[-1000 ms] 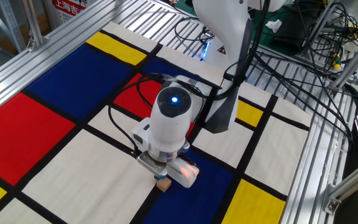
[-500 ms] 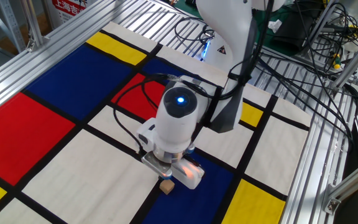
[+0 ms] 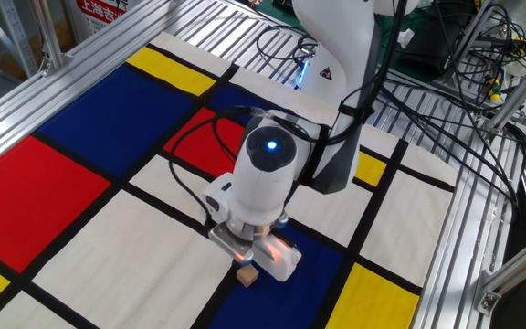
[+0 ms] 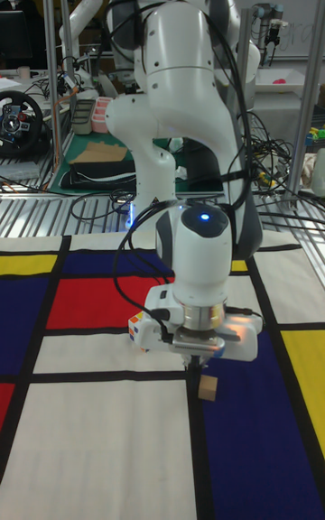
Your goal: Use the gripper to push the small block from left to right
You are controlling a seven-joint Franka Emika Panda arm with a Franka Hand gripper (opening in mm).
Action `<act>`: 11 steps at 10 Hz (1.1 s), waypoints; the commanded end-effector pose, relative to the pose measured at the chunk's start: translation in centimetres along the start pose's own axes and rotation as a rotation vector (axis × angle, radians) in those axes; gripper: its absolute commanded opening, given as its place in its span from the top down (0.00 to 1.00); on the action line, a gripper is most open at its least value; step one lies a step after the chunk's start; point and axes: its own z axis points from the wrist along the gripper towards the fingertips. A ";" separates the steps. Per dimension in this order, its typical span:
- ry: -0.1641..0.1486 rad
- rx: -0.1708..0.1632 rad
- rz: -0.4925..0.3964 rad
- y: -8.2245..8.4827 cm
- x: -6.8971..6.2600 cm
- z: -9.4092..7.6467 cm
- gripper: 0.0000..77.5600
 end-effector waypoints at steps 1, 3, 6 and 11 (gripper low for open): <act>-0.012 0.001 -0.005 -0.1 -1.4 0.0 1.00; -0.013 -0.002 -0.007 0.1 -1.4 0.4 1.00; -0.011 -0.006 -0.021 0.5 -1.2 0.3 1.00; -0.043 -0.014 -0.130 1.3 -0.9 0.7 1.00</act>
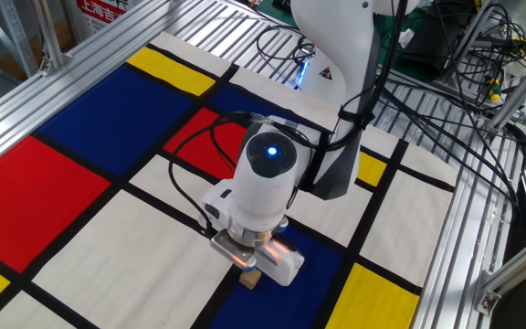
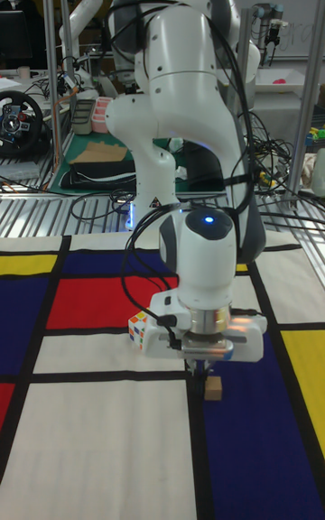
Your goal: Use the gripper to push the small block from left to right
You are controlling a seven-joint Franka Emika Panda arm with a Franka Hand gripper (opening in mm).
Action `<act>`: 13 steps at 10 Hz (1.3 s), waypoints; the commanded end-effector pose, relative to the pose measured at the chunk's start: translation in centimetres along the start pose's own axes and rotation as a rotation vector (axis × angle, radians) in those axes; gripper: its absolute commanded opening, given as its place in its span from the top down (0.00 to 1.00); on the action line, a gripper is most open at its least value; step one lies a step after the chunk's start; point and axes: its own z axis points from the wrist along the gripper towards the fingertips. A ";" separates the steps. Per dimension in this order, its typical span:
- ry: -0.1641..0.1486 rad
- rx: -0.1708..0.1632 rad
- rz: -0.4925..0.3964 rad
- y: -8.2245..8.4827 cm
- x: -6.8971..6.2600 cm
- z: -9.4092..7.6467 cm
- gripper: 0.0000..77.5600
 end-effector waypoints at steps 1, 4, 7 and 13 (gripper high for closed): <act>-0.022 -0.003 -0.053 0.7 0.0 0.5 1.00; -0.013 0.002 -0.087 1.4 0.3 0.1 1.00; -0.011 0.001 -0.113 1.6 0.4 0.1 1.00; -0.021 -0.010 -0.089 2.0 0.2 -0.3 1.00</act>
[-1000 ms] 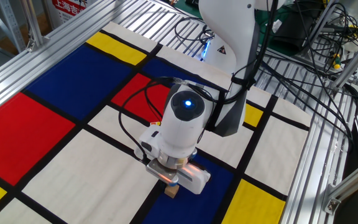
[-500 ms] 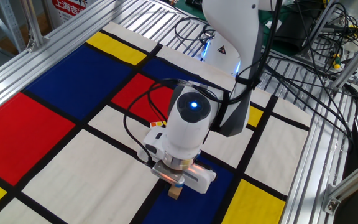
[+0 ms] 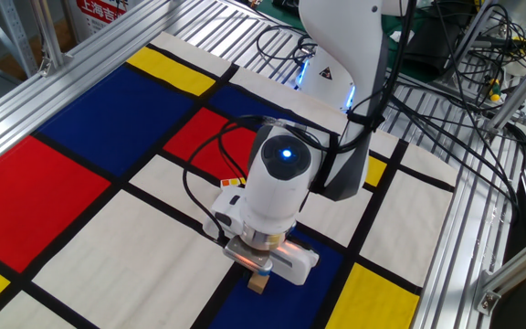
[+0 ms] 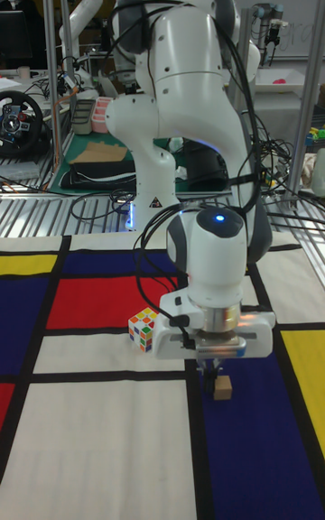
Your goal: Use the gripper to push the small block from left to right
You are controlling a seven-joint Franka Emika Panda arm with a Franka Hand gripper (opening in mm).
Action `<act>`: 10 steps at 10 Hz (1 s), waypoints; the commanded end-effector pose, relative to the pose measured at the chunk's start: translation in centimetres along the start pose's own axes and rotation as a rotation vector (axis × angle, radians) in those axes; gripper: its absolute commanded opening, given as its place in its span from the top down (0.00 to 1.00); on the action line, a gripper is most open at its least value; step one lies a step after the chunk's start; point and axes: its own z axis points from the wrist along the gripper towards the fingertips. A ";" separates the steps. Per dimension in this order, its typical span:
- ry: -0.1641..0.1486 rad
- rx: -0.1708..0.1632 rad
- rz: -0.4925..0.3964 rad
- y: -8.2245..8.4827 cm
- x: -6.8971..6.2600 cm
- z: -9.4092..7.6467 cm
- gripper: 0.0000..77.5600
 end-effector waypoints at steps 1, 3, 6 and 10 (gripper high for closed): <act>-0.006 -0.008 0.010 0.2 -0.2 -0.4 1.00; -0.008 -0.017 -0.008 0.8 -0.1 -0.3 1.00; -0.008 -0.019 0.000 2.1 0.3 0.1 1.00; -0.007 -0.019 -0.003 2.3 0.4 0.1 1.00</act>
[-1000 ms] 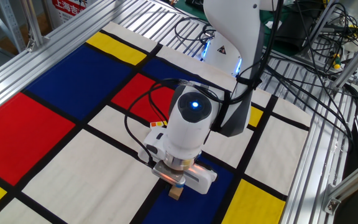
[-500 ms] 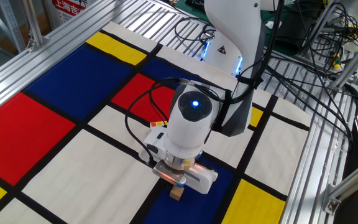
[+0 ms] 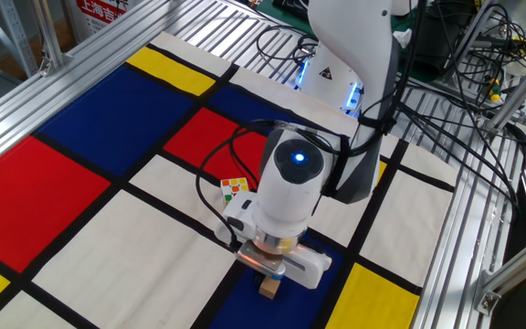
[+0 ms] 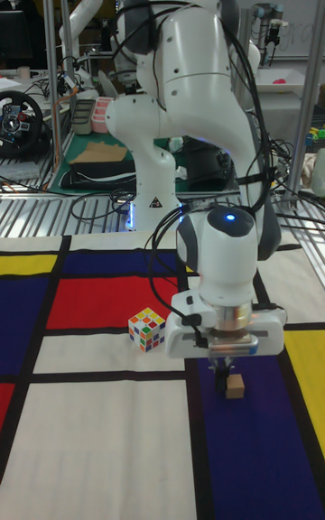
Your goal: Use the gripper to push the small block from left to right
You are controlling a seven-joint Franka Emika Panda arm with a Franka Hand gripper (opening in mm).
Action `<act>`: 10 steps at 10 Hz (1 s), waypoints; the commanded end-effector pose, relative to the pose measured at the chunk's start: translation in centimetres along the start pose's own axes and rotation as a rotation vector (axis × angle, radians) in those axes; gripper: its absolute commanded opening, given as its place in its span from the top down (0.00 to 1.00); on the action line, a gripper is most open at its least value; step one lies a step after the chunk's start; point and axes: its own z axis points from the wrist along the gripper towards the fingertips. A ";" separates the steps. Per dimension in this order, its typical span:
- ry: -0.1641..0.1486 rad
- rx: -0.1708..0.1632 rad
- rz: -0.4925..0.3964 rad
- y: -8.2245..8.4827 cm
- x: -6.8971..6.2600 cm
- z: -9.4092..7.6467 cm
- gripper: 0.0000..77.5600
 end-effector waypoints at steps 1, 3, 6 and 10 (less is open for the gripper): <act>-0.003 0.000 0.006 0.0 -0.2 -0.1 1.00; 0.001 -0.001 0.013 0.0 -0.2 -0.1 1.00; 0.022 0.000 0.036 -0.3 -0.9 -1.3 1.00; 0.080 -0.006 0.049 -2.5 -1.3 -4.8 1.00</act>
